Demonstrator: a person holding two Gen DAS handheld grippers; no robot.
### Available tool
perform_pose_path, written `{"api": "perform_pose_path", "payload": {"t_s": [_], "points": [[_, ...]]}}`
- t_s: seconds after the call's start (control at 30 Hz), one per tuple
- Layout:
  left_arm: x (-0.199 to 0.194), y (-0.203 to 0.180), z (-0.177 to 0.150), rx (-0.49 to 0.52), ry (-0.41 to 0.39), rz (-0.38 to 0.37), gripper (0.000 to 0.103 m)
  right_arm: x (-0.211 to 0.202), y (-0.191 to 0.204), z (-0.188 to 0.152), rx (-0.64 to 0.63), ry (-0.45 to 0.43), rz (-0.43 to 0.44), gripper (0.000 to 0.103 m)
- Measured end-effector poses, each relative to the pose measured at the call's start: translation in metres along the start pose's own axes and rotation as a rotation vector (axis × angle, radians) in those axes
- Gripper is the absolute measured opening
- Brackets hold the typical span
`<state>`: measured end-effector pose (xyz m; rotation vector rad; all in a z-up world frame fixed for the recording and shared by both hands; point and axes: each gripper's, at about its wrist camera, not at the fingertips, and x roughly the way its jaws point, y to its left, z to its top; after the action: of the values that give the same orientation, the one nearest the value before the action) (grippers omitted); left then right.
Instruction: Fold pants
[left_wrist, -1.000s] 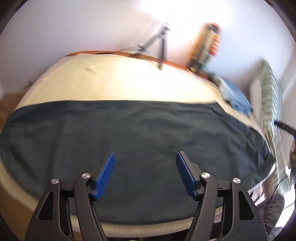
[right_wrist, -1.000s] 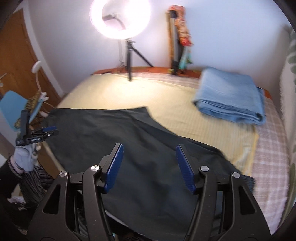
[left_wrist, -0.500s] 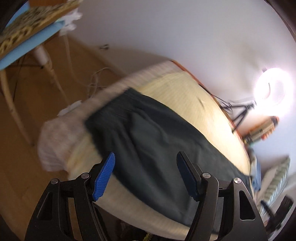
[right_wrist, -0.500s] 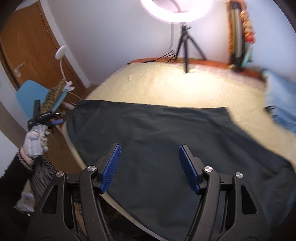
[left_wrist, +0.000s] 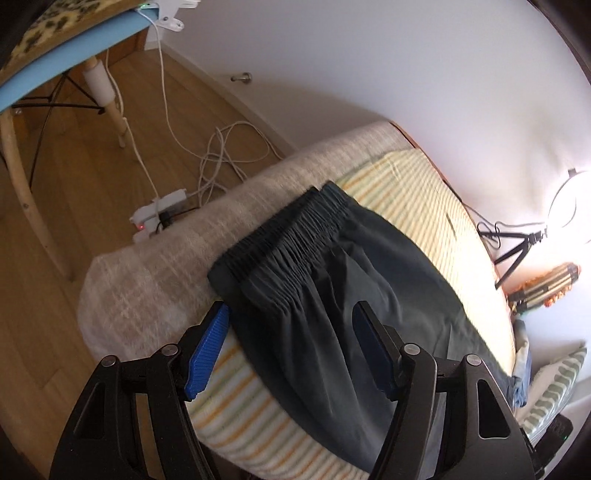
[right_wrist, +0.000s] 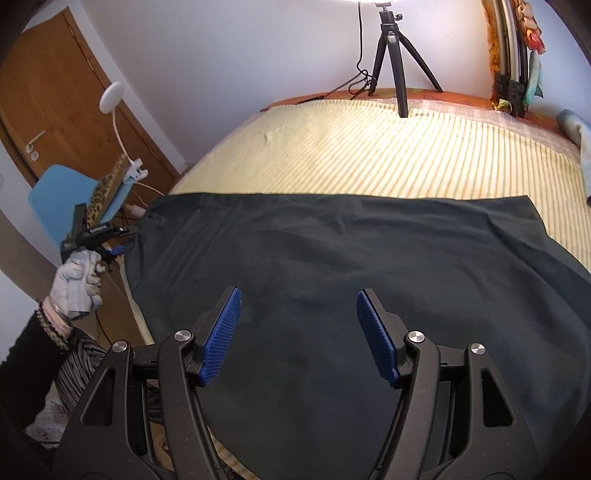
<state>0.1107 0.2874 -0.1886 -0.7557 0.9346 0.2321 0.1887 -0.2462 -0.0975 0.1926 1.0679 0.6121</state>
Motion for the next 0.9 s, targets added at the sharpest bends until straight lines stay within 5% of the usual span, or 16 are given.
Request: {"api": "perform_pose_path", "payload": {"t_s": [0.17,0.3,0.43,0.57,0.63,0.7,0.77,0.9], "points": [[0.0,0.005,0.002,-0.003,-0.044,0.033,0.035,0.0,0.008,0.0,-0.031,0.002,0.014,0.068],[0.0,0.014,0.004,-0.034,-0.047,0.002,0.028,0.002,0.014,-0.001,-0.057,0.011,0.008,0.068],[-0.002,0.012,0.001,-0.033,-0.065,0.013,0.031,0.0,0.012,-0.001,-0.046,0.004,0.011,0.068],[0.0,0.005,0.004,-0.028,-0.063,-0.013,0.055,-0.002,0.009,0.0,-0.038,-0.003,0.005,0.068],[0.003,0.001,0.004,-0.013,-0.071,-0.006,0.058,-0.002,0.008,-0.001,-0.031,0.0,0.006,0.068],[0.006,-0.007,0.004,0.037,-0.085,0.03,0.052,-0.003,0.005,-0.002,-0.028,0.001,0.005,0.068],[0.009,-0.01,0.004,0.074,-0.095,0.074,0.028,-0.004,0.005,-0.003,-0.03,-0.001,0.0,0.068],[0.007,-0.014,0.001,0.094,-0.131,0.099,0.02,-0.009,0.004,-0.003,-0.031,-0.012,0.0,0.068]]}}
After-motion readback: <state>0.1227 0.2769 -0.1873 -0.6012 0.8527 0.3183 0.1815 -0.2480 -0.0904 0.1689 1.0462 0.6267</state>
